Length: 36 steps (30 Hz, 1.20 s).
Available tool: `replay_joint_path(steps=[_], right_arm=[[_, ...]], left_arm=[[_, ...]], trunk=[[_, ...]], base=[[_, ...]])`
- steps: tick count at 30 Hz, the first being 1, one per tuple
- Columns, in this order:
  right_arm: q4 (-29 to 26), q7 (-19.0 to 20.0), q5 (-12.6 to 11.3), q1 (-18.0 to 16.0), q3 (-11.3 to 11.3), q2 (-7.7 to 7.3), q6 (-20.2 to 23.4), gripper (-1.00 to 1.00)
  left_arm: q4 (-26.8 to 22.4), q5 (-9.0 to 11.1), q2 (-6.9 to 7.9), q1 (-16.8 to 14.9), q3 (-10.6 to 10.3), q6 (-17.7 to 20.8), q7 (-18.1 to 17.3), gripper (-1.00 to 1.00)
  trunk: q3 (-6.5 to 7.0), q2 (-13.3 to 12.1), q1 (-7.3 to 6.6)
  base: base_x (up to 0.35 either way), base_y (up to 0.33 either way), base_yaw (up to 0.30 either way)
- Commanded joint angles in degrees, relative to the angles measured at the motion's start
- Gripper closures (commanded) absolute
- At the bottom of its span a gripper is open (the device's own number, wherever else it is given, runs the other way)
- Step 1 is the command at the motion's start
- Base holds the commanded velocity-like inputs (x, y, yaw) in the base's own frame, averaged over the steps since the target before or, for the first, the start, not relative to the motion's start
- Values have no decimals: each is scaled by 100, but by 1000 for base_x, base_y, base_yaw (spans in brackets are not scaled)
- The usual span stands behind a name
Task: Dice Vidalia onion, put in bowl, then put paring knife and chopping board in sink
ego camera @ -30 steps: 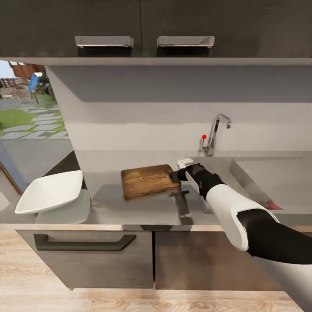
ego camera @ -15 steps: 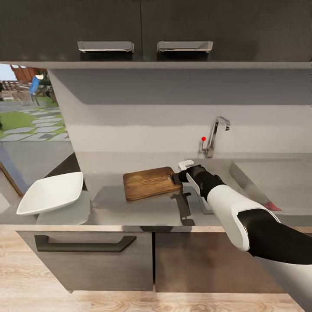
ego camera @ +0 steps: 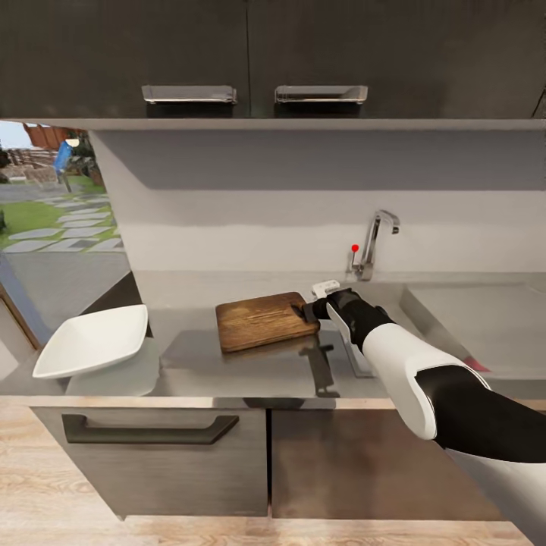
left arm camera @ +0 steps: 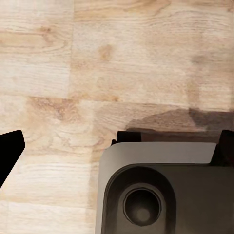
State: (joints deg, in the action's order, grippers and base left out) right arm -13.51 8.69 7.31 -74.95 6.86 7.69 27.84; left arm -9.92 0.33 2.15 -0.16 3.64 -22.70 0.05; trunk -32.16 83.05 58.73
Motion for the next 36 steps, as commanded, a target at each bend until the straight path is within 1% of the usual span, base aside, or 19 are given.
replay_joint_path(steps=[1, 9, 14, 19, 21, 26, 29, 33, 36], right_arm=[[-11, 36, 60, -2, 18, -3, 28, 100], [-11, 36, 54, 33, 12, -4, 28, 100], [-11, 28, 52, 66, 3, -10, 28, 100], [-11, 16, 25, 75, -3, -137, 36, 100], [-6, 1, -63, 76, -6, -181, 38, 100], [218, -133, -278, 79, -37, -209, 37, 100], [324, -348, -463, 79, -68, -255, -24, 100], [431, -486, -660, 79, -78, -313, -113, 100], [493, -510, -707, 79, -84, -326, -128, 100]], left_arm=[[0, 2, 1, -2, 22, -15, -5, -100], [0, 2, 2, -2, 22, -14, -5, -100], [6, 4, 4, -2, 22, -15, -5, -100], [4, 10, 4, -2, 22, -15, -5, -100], [6, 11, 4, -2, 22, -15, -5, -100], [6, 11, 4, -2, 22, -15, -5, -100], [6, 11, 3, -2, 22, -15, -5, -100], [4, 11, -3, -2, 22, -15, -5, -100], [5, 11, -4, -2, 22, -14, -5, -100]], trunk=[[4, 3, 0], [71, 3, 0], [79, 3, 0], [80, 3, 0], [80, 3, 0], [80, 3, 0], [80, 3, 0], [80, 3, 0], [80, 3, 0]], base=[[0, 0, 0], [0, 3, 0], [0, 141, 0], [0, 210, 0], [0, 76, 0], [0, 24, 0], [0, 4, 0], [0, 1, 0], [0, 0, 0]])
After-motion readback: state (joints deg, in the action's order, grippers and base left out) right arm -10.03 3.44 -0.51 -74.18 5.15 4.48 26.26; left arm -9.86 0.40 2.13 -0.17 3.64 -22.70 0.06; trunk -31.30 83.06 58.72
